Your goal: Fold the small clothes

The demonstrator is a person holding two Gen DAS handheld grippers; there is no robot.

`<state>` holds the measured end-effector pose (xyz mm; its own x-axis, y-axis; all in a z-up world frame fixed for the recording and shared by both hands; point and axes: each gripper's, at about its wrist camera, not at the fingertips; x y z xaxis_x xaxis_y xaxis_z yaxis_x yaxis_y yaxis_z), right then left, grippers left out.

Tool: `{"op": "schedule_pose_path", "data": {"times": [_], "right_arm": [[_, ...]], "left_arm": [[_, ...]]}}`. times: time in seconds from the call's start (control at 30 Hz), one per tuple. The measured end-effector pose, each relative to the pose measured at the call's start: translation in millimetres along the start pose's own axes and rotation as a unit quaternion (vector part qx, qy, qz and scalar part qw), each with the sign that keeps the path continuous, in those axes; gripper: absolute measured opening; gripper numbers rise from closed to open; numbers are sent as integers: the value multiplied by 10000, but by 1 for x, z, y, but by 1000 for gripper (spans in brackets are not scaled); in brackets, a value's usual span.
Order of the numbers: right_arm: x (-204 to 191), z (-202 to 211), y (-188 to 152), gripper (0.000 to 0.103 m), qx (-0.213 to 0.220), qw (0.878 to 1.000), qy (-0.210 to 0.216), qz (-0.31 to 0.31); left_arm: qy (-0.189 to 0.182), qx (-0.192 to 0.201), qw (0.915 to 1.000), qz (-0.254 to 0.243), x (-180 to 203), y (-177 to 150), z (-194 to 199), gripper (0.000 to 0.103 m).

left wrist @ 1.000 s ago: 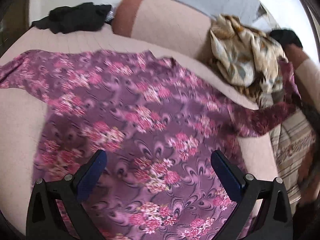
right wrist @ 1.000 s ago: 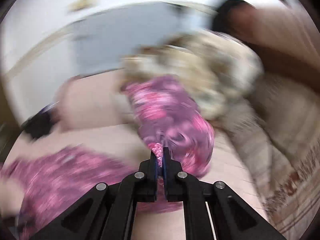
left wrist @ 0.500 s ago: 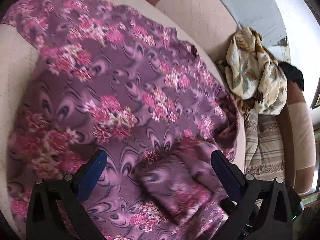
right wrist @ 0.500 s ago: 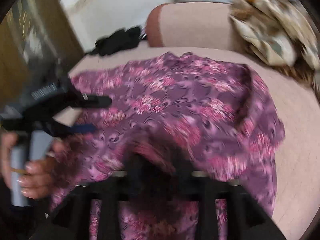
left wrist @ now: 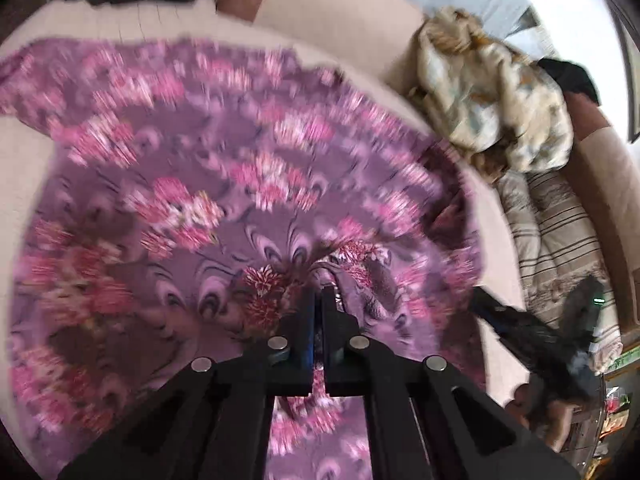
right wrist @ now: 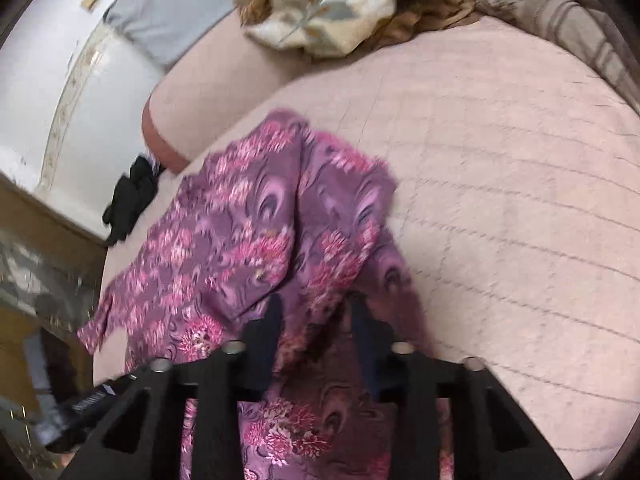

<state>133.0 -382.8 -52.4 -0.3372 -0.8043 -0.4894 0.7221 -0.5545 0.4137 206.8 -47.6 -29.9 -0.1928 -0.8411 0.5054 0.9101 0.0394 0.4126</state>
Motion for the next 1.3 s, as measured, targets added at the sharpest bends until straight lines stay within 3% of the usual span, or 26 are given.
{"op": "schedule_pose_path", "data": {"times": [0.13,0.2,0.3,0.33,0.4,0.43,0.47,0.5,0.53,0.57,0.67,0.73,0.83,0.9,0.93,1.0,1.1,1.27,1.3], "right_arm": [[-17,11,0,26,322,9988,-31,363],[-12,13,-5,27,233,9991,-2,365],[-8,-2,-11,28,-96,9996,180,201],[-9,-5,-11,28,-162,9995,188,201],[-12,-2,-8,43,-104,9997,75,219],[-15,6,-1,63,-20,9997,-41,228],[-17,12,6,72,41,9997,-105,229],[-19,19,17,72,123,9996,-166,209],[-23,26,30,72,219,9994,-212,185],[-26,31,48,73,286,9991,-229,190],[-23,23,97,75,272,9989,-373,52],[-3,11,114,75,187,9982,-81,-558],[30,-5,101,75,30,9924,294,-1193],[41,-21,90,62,-355,9895,265,-1375],[46,-33,88,55,-602,9862,480,-1467],[49,-46,88,54,-759,9828,611,-1571],[55,-63,93,53,-731,9795,579,-1788],[55,-82,81,19,-966,9736,681,-1953],[58,-81,78,18,-970,9723,724,-2000]], "left_arm": [[-234,551,9979,243,-20,-19,79,2],[180,734,9965,360,-39,-33,94,2],[755,369,9945,622,-77,-53,75,2],[621,200,9942,854,-88,-57,69,3],[616,44,9930,1008,-92,-52,70,7],[723,251,9920,1002,-90,-46,80,15],[844,530,9907,927,-86,-39,91,39],[1068,887,9871,800,-77,-29,107,70],[1148,1084,9848,719,-71,-23,116,79],[1170,1274,9832,576,-58,-12,124,81],[1051,1065,9887,62,-21,35,119,81],[885,920,9916,-222,6,63,101,81],[646,428,9944,-717,52,99,43,82],[492,107,9946,-912,78,122,-3,82],[440,-22,9948,-914,87,130,-20,82],[320,-391,9948,-881,106,146,-69,82],[437,-674,9942,-718,117,154,-127,82],[764,-977,9897,-720,147,176,-200,82],[801,-1134,9867,-844,155,176,-214,78]]}}
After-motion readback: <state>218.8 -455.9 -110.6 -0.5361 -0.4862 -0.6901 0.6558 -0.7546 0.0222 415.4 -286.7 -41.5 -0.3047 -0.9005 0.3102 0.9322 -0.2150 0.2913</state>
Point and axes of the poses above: each gripper's, at about its wrist camera, not at the fingertips, and z roughly against the way its jaws point, x to its right, y to its top, and after that the axes turned 2 degrees about -y, right-handed
